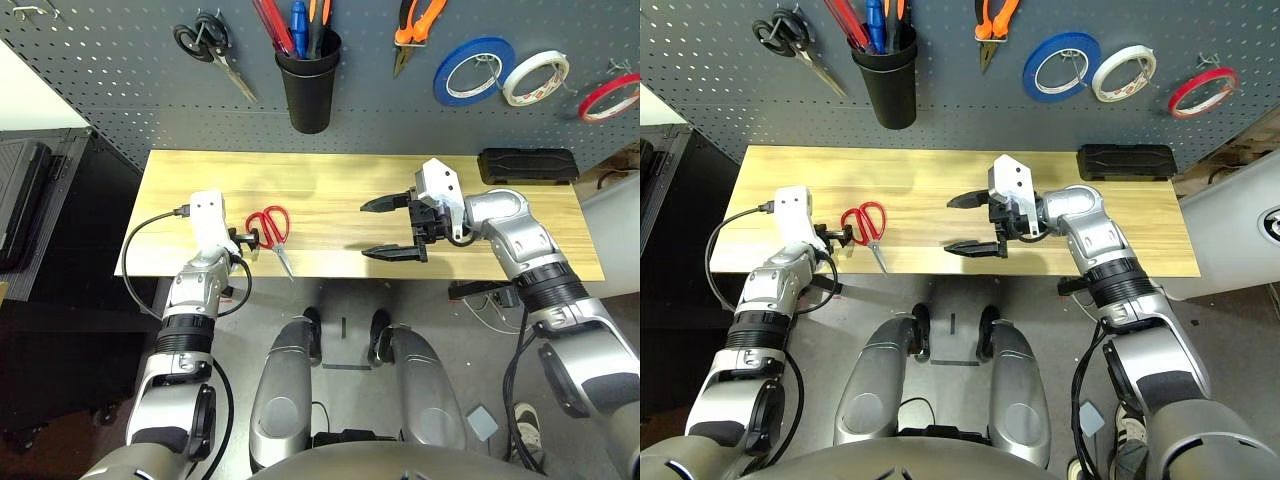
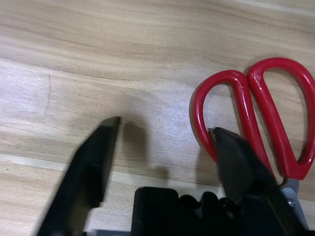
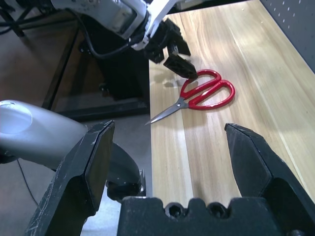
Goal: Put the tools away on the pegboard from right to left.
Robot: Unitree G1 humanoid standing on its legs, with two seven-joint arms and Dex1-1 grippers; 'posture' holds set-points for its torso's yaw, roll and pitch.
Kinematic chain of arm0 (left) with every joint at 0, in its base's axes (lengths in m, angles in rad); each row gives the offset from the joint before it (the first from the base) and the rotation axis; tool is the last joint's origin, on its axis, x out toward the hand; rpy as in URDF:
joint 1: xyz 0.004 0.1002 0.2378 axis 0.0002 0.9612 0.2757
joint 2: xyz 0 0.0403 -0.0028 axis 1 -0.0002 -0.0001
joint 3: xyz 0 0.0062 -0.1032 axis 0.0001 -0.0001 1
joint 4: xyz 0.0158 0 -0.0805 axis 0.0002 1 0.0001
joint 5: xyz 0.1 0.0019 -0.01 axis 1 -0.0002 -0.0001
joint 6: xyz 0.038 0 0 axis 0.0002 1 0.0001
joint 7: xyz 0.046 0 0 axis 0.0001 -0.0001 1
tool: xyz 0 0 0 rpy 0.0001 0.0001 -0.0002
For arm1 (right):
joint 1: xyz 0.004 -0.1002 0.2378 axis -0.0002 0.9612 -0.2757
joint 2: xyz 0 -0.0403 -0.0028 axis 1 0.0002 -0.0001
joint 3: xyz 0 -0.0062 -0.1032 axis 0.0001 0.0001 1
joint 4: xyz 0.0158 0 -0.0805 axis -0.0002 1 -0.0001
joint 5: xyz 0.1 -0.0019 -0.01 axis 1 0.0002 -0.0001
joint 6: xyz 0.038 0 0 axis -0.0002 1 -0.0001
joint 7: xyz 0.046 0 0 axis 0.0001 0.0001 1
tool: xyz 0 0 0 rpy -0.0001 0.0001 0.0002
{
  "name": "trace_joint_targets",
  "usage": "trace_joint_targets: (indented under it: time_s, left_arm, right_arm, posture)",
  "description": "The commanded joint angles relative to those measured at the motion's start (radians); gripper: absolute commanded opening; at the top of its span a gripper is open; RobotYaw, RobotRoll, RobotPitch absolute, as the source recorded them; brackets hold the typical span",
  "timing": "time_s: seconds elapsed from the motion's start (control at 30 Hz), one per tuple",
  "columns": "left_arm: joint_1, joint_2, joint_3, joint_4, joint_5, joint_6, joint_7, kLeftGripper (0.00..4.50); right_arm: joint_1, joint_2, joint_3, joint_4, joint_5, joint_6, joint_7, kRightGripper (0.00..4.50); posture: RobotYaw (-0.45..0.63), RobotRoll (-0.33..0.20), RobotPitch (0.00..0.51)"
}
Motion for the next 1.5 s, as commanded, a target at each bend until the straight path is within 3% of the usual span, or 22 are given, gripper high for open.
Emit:
trace_joint_targets:
  time_s: [0.03, 0.2, 0.27, 0.7, 1.0, 1.5]
  left_arm:
    - [-0.002, -0.016, -0.007, 0.056, 0.016, -0.028, 0.001, 2.44]
    - [-0.030, -0.035, -0.013, 0.118, 0.023, -0.075, -0.001, 0.58]
    - [-0.042, -0.039, -0.013, 0.136, 0.025, -0.090, -0.001, 0.04]
    - [-0.063, -0.034, 0.002, 0.096, 0.017, -0.096, -0.013, 0.04]
    - [-0.046, -0.027, 0.011, 0.008, 0.012, -0.066, -0.020, 0.04]
    - [0.068, 0.011, 0.063, -0.395, -0.021, 0.115, -0.035, 0.04]
  right_arm:
    - [0.014, -0.007, -0.006, -0.032, 0.021, 0.012, 0.008, 4.50]
    - [0.008, -0.020, -0.020, -0.044, 0.030, 0.013, 0.002, 4.50]
    - [0.009, -0.028, -0.025, -0.039, 0.034, 0.008, 0.005, 4.50]
    - [-0.012, -0.058, -0.064, 0.014, 0.040, -0.028, 0.005, 4.50]
    - [-0.034, -0.068, -0.083, 0.052, 0.051, -0.051, 0.014, 4.50]
    - [-0.087, -0.127, -0.158, 0.102, 0.112, -0.050, 0.086, 4.50]
  posture:
    - [0.02, 0.000, 0.290]
    - [0.01, 0.000, 0.252]
    - [0.01, 0.000, 0.236]
    - [0.01, 0.000, 0.145]
    - [0.02, 0.000, 0.123]
    - [0.04, 0.000, 0.112]
